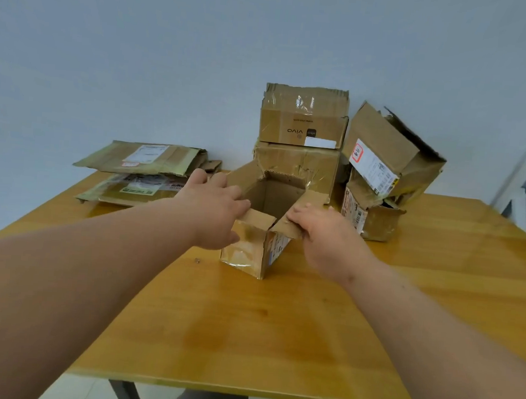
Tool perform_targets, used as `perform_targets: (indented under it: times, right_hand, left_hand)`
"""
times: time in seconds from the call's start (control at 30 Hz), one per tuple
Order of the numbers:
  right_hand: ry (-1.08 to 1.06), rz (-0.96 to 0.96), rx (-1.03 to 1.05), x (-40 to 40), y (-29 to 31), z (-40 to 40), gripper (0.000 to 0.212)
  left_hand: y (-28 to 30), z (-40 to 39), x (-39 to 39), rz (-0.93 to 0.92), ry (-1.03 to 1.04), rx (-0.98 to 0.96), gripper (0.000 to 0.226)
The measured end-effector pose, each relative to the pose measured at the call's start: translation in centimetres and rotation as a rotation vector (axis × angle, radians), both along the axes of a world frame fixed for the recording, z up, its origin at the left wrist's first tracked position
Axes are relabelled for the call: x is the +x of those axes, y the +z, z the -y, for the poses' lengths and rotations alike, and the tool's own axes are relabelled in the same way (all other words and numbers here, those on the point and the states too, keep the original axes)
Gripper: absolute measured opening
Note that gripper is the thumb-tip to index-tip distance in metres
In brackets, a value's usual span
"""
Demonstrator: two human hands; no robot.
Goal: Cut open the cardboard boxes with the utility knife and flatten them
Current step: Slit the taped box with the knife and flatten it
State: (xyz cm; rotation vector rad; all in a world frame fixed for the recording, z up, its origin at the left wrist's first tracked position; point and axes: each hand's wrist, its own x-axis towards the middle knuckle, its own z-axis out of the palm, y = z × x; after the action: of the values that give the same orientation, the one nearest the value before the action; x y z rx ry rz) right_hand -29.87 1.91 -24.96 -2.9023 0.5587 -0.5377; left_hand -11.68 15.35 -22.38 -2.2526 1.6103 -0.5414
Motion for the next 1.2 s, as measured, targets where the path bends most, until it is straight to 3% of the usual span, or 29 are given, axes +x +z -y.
perform_targets:
  times: [0.2,0.4,0.53,0.7,0.8,0.9,1.0,1.07,1.2]
  right_hand:
    - [0.002,-0.004,0.015,-0.4,0.0,-1.5,0.04]
    - [-0.016,-0.066,-0.019,-0.4,-0.2,-1.6,0.039]
    - [-0.018,-0.032,-0.015,0.0,-0.7,-1.5,0.026]
    - [-0.019,-0.018,-0.013,0.5,-0.7,-1.0,0.019]
    - [-0.038,-0.045,0.007,0.3,-0.4,-0.8,0.027]
    - [-0.073,-0.092,0.024,0.5,-0.2,-1.3,0.054]
    - [-0.115,-0.166,0.021,1.6,0.2,-2.2,0.078]
    - [-0.181,-0.179,-0.007,2.4,0.2,-2.7,0.068]
    - [-0.22,-0.025,0.008,2.6,-0.6,-2.9,0.029]
  left_hand:
    - [-0.2,0.4,-0.8,-0.072,0.099,0.052,0.083]
    - [-0.2,0.5,-1.1,-0.047,0.062,0.037,0.061]
    - [-0.8,0.4,-0.6,-0.067,0.009,0.049,0.052]
    - [-0.6,0.5,-0.3,-0.278,0.102,0.007,0.076]
    - [-0.4,-0.2,0.0,-0.358,0.081,-0.184,0.074]
    - [-0.2,-0.7,0.1,-0.355,-0.009,-0.374,0.044]
    - [-0.2,-1.1,0.0,-0.425,-0.058,-0.427,0.024]
    - [0.0,-1.4,-0.1,-0.433,-0.088,-0.434,0.018]
    - [0.3,-1.6,-0.5,-0.448,-0.167,-0.53,0.015]
